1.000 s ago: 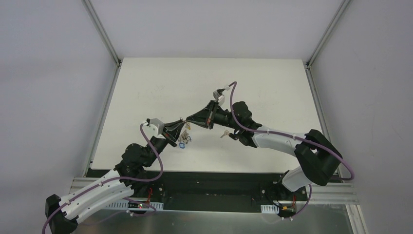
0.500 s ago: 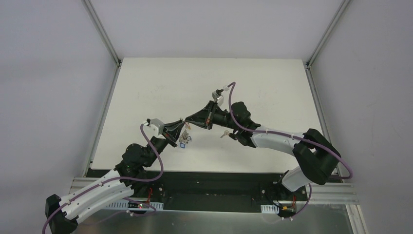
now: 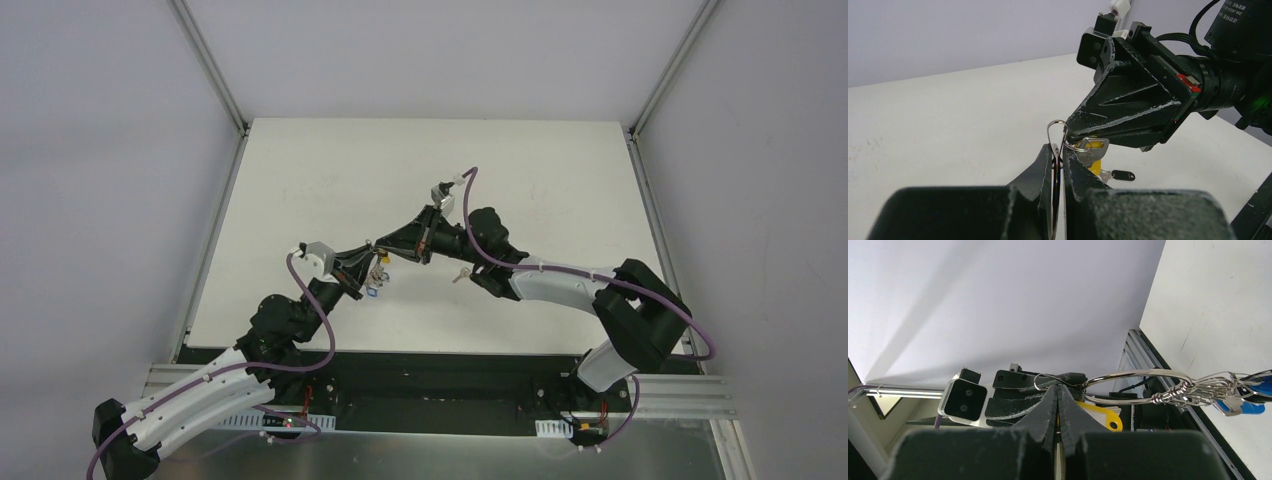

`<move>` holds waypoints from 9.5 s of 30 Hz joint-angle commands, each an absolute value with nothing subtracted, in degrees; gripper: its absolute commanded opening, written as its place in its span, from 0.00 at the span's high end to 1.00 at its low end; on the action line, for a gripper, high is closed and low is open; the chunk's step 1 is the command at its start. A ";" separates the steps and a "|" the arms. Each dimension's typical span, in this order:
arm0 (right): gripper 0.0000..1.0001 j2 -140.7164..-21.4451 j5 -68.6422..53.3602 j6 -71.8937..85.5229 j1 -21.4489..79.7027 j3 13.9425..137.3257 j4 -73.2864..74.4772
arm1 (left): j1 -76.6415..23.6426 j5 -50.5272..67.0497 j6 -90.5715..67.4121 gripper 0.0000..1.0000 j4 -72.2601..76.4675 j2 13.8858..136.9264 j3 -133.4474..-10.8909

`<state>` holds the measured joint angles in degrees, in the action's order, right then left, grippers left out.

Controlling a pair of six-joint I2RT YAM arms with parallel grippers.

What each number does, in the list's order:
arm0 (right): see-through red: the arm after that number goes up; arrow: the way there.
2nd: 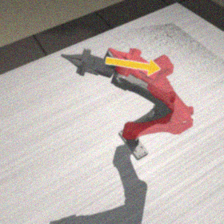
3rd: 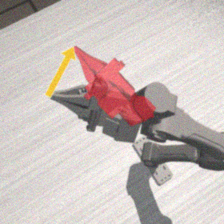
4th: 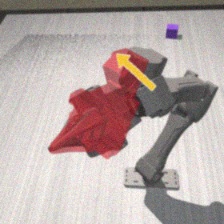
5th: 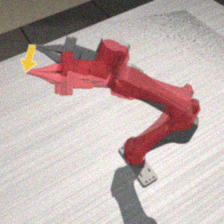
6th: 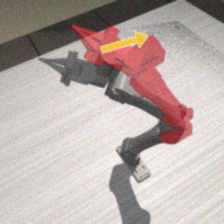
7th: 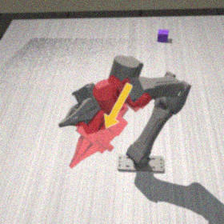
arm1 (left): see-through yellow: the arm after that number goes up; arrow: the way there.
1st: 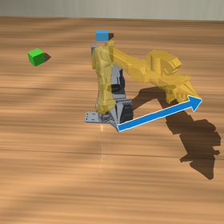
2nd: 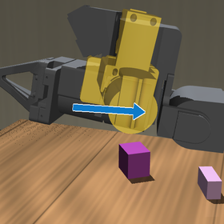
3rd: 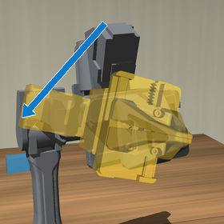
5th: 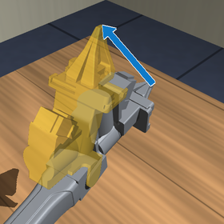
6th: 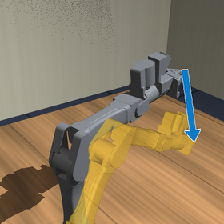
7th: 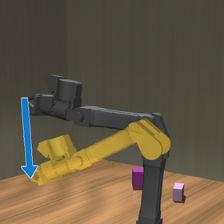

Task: Put the keys on the keyring

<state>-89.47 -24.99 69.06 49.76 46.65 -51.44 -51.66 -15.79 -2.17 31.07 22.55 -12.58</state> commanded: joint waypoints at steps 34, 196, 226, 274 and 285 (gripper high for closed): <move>1.00 -87.37 -22.67 67.68 49.08 51.76 -56.20 | -51.80 -7.76 -3.36 1.00 35.24 21.65 -12.30; 1.00 -62.42 -16.62 52.35 52.56 35.80 -28.42 | -51.79 -0.71 -5.91 1.00 40.18 26.24 -12.15; 1.00 -71.28 -13.26 61.84 54.17 34.71 -48.36 | -51.84 1.50 -6.70 1.00 44.42 25.24 -10.03; 1.00 -80.24 -6.85 63.44 56.90 41.46 -55.06 | -51.82 2.15 -7.30 1.00 48.60 27.48 -8.81; 1.00 -79.68 -7.98 62.38 56.91 45.03 -53.90 | -51.78 1.63 -7.37 1.00 48.64 28.08 -8.79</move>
